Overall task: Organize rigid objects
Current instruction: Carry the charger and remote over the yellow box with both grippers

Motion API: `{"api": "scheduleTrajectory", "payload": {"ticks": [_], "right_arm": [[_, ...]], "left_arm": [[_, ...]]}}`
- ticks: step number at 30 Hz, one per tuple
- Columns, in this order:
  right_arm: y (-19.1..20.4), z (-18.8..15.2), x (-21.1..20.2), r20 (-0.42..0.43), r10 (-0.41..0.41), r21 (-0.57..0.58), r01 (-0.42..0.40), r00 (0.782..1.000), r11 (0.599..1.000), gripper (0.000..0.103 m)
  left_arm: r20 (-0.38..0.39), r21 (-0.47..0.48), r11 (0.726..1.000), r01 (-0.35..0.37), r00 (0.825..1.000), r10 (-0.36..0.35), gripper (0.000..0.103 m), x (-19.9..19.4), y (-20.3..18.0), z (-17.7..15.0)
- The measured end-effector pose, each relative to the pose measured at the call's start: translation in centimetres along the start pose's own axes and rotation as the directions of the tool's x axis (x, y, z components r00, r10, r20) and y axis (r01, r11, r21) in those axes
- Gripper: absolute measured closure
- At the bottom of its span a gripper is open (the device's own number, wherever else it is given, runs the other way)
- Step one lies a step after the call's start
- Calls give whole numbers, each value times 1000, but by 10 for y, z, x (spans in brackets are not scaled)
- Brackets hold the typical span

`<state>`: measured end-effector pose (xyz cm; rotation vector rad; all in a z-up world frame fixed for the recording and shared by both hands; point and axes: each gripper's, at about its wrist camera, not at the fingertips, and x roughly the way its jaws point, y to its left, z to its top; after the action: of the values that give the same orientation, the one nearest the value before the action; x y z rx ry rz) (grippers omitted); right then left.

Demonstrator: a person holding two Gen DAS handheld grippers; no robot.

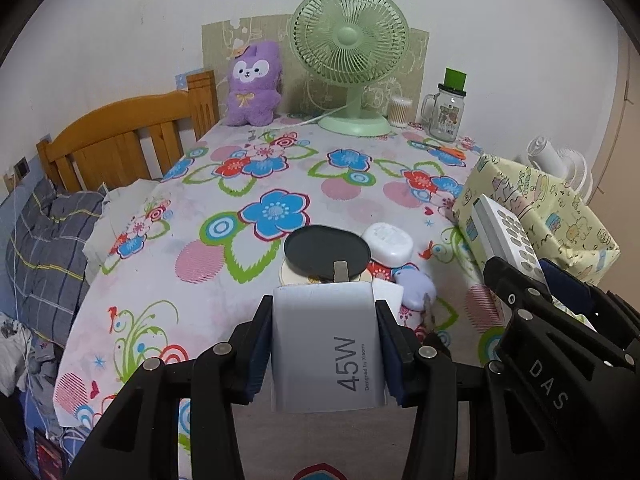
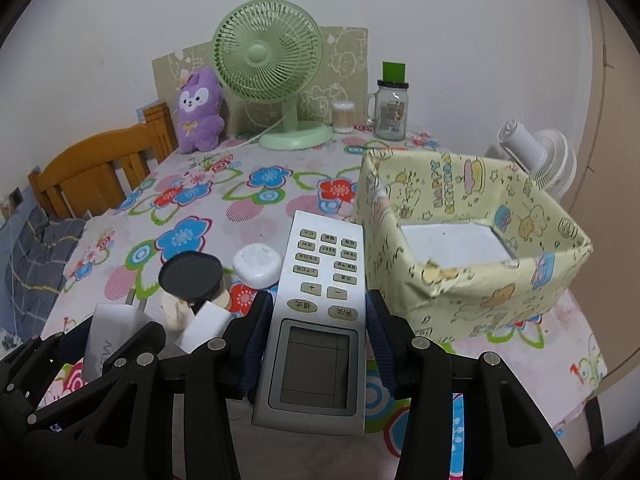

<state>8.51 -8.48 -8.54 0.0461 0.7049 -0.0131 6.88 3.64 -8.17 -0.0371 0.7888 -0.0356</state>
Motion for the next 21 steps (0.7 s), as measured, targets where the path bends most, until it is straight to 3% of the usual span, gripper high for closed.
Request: {"api": "scheduleTrajectory", "payload": {"ticks": [21], "right_arm": [[-24,45,-32,50,-1,-13,2,999,1000,53]], "left_arm": [[23,61,997,37,999,-39,54,-23,-36,38]]}}
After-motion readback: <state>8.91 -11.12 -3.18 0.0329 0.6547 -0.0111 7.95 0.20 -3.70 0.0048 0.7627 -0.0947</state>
